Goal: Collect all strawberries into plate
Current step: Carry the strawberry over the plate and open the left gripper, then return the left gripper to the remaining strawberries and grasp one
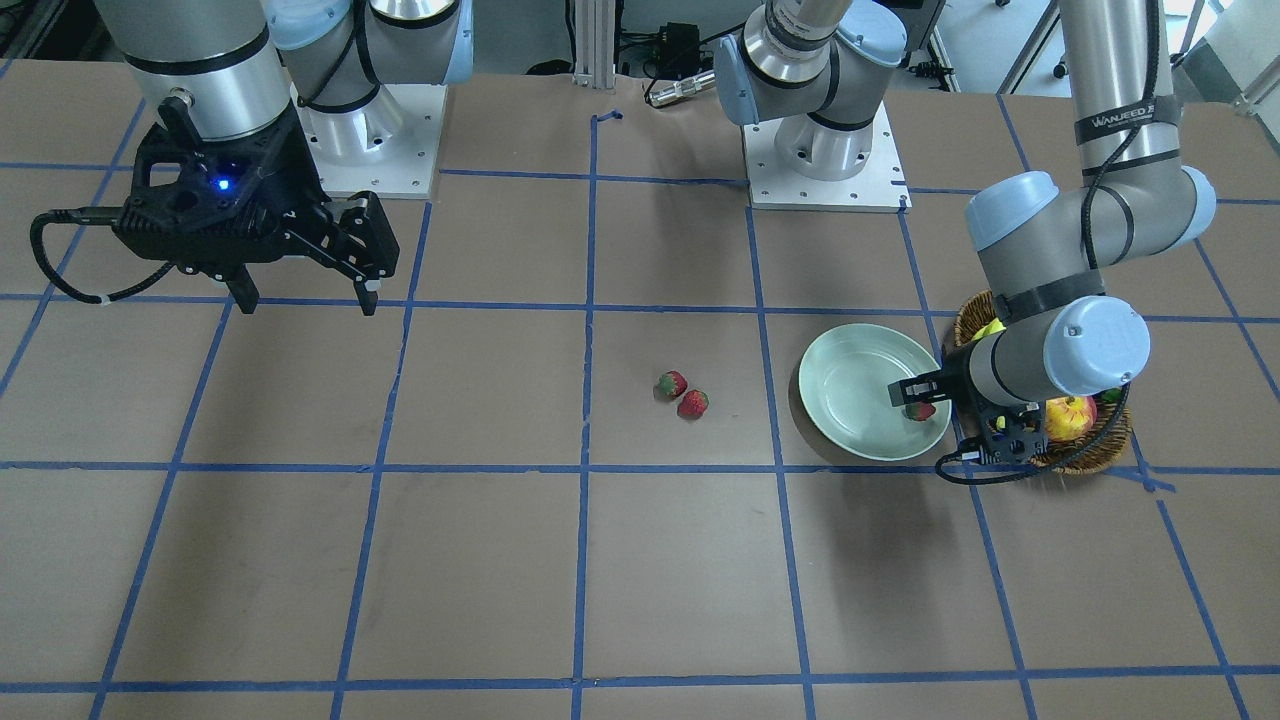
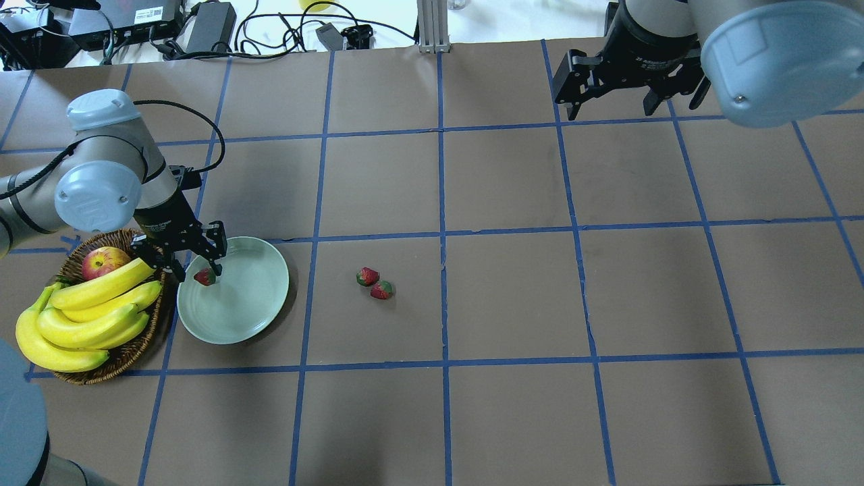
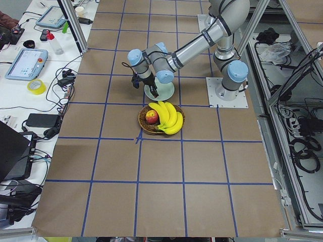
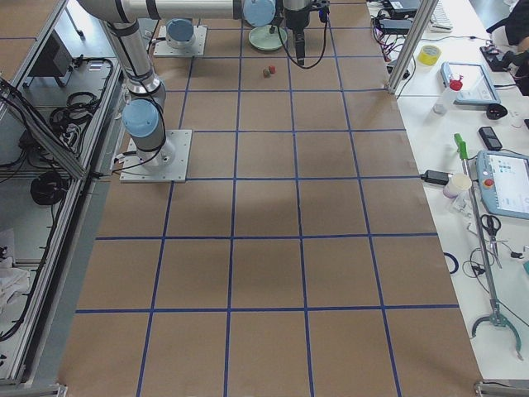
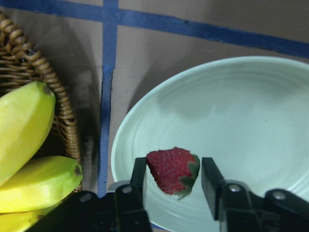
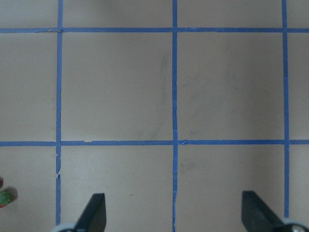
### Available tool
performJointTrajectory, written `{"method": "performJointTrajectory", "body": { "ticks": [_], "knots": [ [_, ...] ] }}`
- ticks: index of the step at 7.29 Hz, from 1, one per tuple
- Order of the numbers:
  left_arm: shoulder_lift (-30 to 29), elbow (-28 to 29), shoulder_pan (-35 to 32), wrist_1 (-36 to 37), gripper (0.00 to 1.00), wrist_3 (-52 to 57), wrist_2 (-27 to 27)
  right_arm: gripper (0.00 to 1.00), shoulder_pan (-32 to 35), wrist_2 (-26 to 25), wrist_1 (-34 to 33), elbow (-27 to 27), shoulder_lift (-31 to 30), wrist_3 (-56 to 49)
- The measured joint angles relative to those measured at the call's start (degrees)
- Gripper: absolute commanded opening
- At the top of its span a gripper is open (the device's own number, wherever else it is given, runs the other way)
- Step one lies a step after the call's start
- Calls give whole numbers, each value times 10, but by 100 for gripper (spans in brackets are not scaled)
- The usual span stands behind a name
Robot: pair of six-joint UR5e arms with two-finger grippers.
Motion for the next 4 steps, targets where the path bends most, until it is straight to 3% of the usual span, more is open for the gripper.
{"method": "performJointTrajectory", "body": {
  "ticks": [4],
  "knots": [
    [4,54,-98,-4,100,-62,-38,100,0,9,-8,-1,-1,3]
  ]
}}
